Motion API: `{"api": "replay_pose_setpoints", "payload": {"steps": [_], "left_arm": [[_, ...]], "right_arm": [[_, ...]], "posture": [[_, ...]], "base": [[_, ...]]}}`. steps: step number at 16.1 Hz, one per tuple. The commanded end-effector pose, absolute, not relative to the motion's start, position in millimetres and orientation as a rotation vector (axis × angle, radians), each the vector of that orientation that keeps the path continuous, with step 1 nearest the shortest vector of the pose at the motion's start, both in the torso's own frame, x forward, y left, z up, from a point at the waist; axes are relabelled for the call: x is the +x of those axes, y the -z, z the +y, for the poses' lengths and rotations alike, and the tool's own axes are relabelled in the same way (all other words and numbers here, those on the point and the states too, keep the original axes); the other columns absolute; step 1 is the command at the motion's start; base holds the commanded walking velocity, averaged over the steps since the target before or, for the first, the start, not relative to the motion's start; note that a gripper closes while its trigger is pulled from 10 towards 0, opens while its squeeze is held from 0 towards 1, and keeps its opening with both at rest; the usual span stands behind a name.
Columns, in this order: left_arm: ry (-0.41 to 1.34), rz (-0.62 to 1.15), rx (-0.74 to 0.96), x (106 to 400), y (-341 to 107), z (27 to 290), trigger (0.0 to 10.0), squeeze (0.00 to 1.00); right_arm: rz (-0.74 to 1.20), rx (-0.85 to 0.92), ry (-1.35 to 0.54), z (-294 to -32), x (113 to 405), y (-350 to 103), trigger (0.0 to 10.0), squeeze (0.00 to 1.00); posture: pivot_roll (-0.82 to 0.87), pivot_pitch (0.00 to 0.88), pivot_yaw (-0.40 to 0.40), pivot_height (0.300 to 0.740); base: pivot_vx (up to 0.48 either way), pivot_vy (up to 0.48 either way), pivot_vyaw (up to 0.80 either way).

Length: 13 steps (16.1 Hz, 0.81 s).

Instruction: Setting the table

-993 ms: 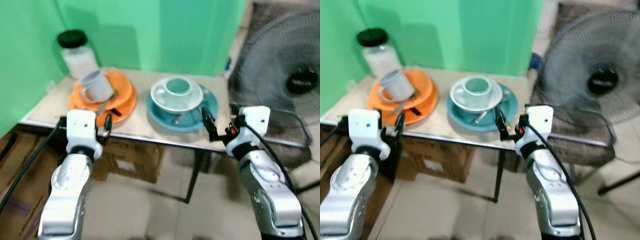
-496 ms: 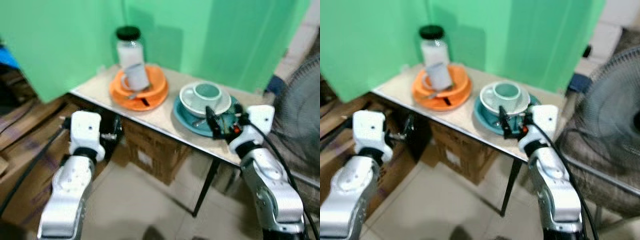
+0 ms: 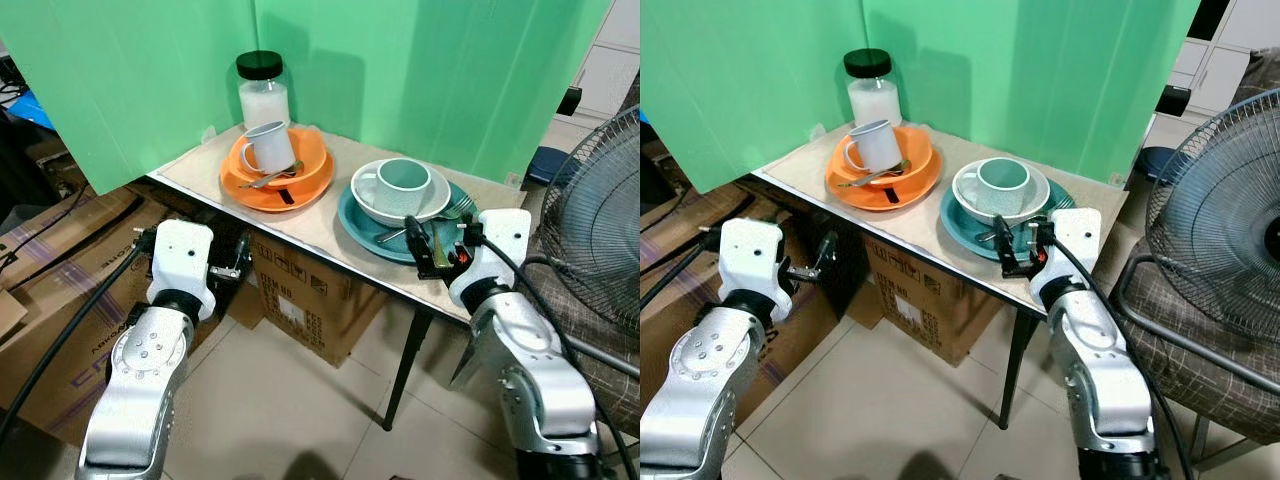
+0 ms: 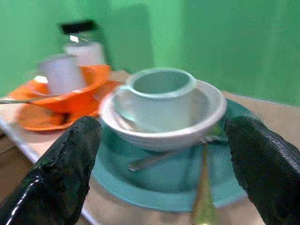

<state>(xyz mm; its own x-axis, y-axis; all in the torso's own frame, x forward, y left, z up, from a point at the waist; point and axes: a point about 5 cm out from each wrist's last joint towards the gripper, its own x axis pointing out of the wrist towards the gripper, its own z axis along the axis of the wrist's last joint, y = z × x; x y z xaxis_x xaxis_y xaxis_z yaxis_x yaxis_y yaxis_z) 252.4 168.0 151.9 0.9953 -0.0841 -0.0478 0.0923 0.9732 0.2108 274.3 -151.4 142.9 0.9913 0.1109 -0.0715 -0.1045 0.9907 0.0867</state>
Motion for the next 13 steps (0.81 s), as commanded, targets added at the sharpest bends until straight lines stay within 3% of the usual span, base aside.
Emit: {"api": "replay_pose_setpoints", "payload": {"steps": [1,2,4,7,13], "left_arm": [[0.098,0.034,0.215,255,-153,166,10.0,0.00],[0.107,0.031,0.202,256,-154,165,10.0,0.00],[0.114,0.024,0.180,256,-154,164,10.0,0.16],[0.121,0.019,0.176,255,-155,163,10.0,0.16],[0.127,0.005,0.178,254,-159,165,10.0,0.15]], "right_arm": [[0.076,0.066,-0.077,-154,277,-144,10.0,0.00],[0.067,0.021,-0.061,-154,278,-144,10.0,0.00],[0.062,0.022,-0.110,-150,276,-147,10.0,0.00],[0.050,0.049,-0.117,-148,277,-150,10.0,0.00],[0.028,0.014,-0.118,-146,280,-154,10.0,0.00]], "posture": [[0.02,0.024,0.037,0.740],[0.02,0.025,0.040,0.740],[0.02,0.027,0.044,0.740],[0.02,0.029,0.042,0.740],[0.03,0.024,0.039,0.740]], "base": [[0.000,0.000,0.00],[0.000,0.000,0.00],[0.135,0.000,0.00],[0.285,0.000,-0.50],[0.324,0.000,0.00]]}}
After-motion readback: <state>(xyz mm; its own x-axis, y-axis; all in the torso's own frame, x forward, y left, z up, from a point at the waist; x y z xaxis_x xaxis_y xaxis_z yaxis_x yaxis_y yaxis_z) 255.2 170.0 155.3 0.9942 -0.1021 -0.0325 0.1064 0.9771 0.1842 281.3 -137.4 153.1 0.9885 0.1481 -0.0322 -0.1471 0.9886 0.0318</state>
